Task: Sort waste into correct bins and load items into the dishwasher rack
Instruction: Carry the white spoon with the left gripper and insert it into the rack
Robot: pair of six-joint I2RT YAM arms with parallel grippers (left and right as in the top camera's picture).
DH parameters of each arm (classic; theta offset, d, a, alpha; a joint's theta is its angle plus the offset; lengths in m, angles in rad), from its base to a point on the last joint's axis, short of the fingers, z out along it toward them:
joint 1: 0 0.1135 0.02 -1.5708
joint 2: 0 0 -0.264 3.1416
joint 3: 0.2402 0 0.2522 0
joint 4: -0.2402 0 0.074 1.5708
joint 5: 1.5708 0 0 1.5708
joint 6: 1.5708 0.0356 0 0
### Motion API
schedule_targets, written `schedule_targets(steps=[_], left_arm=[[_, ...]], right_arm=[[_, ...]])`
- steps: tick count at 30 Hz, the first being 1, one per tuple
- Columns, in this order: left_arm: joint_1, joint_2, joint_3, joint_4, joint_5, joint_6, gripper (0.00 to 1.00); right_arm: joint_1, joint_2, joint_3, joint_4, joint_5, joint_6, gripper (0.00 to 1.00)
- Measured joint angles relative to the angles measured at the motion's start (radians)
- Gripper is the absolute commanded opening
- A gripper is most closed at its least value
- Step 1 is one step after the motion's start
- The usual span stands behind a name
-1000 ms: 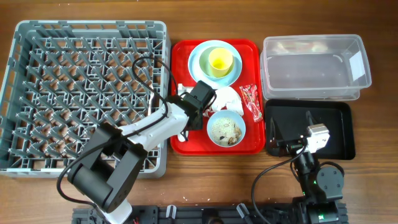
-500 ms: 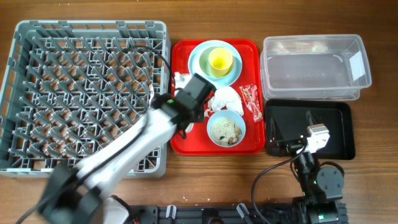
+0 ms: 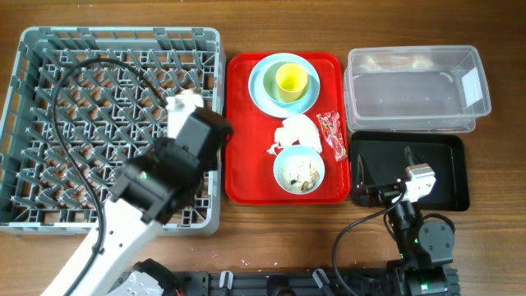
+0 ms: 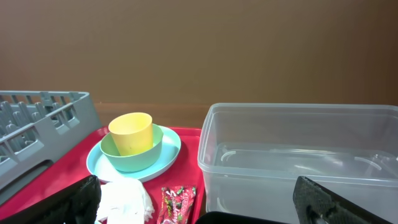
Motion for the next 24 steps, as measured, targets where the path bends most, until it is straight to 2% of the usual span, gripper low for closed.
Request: schedule_targets(steps=[4,9,14,24], left_arm=[[0.139,0.089,0.000,0.023,-0.014,0.019,0.04],[0.225,0.220,-0.002,0.039,0.002,0.050,0.04],[0.248,0.300,-0.002,0.062,0.035,0.093,0.04],[0.249,0.346,-0.003,0.062,0.149,0.206,0.04]], right_arm=[[0.000,0.000,0.000,0.000,0.000,0.000,1.00],[0.000,0.000,0.000,0.000,0.000,0.000,1.00],[0.000,0.000,0.000,0.000,0.000,0.000,1.00],[0.000,0.000,0.000,0.000,0.000,0.000,1.00]])
